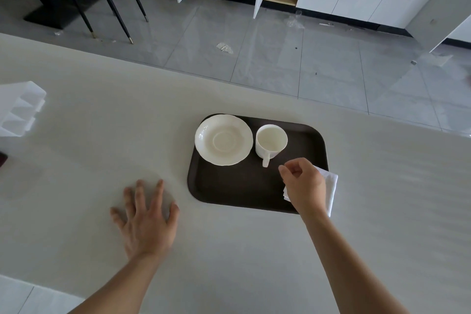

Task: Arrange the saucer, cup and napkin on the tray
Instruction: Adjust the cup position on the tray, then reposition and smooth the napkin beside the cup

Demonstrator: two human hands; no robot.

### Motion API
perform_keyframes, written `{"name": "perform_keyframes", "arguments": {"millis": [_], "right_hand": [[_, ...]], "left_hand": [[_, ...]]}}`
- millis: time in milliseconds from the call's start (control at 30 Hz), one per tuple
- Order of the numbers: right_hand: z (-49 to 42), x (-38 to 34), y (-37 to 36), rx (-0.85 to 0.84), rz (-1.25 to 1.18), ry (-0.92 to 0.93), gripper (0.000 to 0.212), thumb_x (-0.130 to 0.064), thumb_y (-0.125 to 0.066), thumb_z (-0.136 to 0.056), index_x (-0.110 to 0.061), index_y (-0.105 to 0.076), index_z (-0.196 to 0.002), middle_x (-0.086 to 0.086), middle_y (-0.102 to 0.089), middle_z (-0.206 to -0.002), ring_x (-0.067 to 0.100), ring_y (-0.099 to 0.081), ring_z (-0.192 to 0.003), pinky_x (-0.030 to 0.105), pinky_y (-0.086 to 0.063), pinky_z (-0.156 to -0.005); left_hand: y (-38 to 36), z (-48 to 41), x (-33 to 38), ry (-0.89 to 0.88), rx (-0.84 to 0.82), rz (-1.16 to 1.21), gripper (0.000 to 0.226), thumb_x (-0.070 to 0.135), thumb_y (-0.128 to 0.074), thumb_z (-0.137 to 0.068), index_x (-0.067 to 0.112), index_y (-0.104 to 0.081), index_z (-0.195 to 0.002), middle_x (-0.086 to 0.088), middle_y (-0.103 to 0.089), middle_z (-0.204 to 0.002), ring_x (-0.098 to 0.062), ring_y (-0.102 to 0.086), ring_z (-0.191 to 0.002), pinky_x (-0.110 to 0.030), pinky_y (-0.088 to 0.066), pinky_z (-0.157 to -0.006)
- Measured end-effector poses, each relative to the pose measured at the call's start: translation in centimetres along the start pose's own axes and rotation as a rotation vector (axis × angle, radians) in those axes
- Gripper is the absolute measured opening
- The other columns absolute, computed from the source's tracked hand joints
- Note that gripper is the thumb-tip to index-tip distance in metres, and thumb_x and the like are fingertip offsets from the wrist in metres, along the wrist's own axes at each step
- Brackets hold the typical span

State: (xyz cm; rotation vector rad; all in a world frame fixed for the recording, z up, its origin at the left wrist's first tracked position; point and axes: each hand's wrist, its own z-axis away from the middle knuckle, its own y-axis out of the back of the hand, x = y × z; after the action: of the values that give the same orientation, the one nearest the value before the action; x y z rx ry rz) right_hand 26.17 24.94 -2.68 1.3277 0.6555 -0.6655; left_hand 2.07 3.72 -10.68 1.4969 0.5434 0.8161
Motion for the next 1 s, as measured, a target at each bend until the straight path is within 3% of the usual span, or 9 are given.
{"name": "perform_keyframes", "arguments": {"millis": [67, 300, 533, 767, 1000], "right_hand": [[0.2, 0.9, 1.3, 0.037, 0.042, 0.016, 0.005, -0.024, -0.07, -0.089, -0.02, -0.068, -0.087, -0.016, -0.064, -0.074, 0.004, -0.062, -0.067, 0.01, -0.041, -0.056], [0.2, 5.2, 5.7, 0.207, 0.288, 0.038, 0.008, -0.014, -0.068, -0.086, -0.011, -0.07, -0.094, 0.005, -0.07, -0.087, 0.027, -0.06, -0.075, 0.03, -0.041, -0.067], [-0.9, 7.2, 6.8, 0.06, 0.363, -0.2, 0.045, -0.041, -0.062, -0.092, -0.01, -0.061, -0.125, 0.007, -0.071, -0.104, 0.031, -0.064, -0.099, 0.035, -0.046, -0.08], [-1.2, 7.1, 6.4, 0.093, 0.332, -0.184, 0.02, -0.033, -0.065, -0.088, -0.014, -0.068, -0.083, 0.005, -0.068, -0.08, 0.029, -0.06, -0.072, 0.031, -0.042, -0.063], [-2.6, 6.2, 6.2, 0.149, 0.271, -0.115, 0.011, -0.024, -0.066, -0.087, -0.016, -0.065, -0.079, 0.001, -0.067, -0.073, 0.031, -0.059, -0.071, 0.032, -0.043, -0.063]], "left_hand": [[0.0, 0.0, 0.0, 0.001, -0.002, -0.003, 0.069, 0.06, -0.032, -0.084, 0.036, -0.035, -0.149, -0.01, -0.026, -0.16, -0.034, -0.014, -0.15, -0.065, -0.011, -0.115], [0.0, 0.1, 0.1, 0.007, -0.008, 0.013, 0.069, 0.06, -0.032, -0.084, 0.036, -0.035, -0.149, -0.011, -0.025, -0.161, -0.034, -0.013, -0.15, -0.064, -0.009, -0.115], [-0.1, 0.0, 0.1, 0.012, -0.014, 0.005, 0.07, 0.061, -0.029, -0.084, 0.037, -0.034, -0.149, -0.01, -0.024, -0.161, -0.034, -0.012, -0.15, -0.064, -0.01, -0.114], [-0.1, -0.1, 0.0, 0.009, -0.011, 0.03, 0.071, 0.062, -0.029, -0.083, 0.036, -0.036, -0.148, -0.011, -0.026, -0.16, -0.035, -0.014, -0.149, -0.064, -0.009, -0.114], [0.0, 0.0, 0.0, 0.009, -0.02, 0.023, 0.071, 0.061, -0.028, -0.083, 0.035, -0.036, -0.149, -0.011, -0.024, -0.161, -0.035, -0.013, -0.15, -0.065, -0.009, -0.114]]}}
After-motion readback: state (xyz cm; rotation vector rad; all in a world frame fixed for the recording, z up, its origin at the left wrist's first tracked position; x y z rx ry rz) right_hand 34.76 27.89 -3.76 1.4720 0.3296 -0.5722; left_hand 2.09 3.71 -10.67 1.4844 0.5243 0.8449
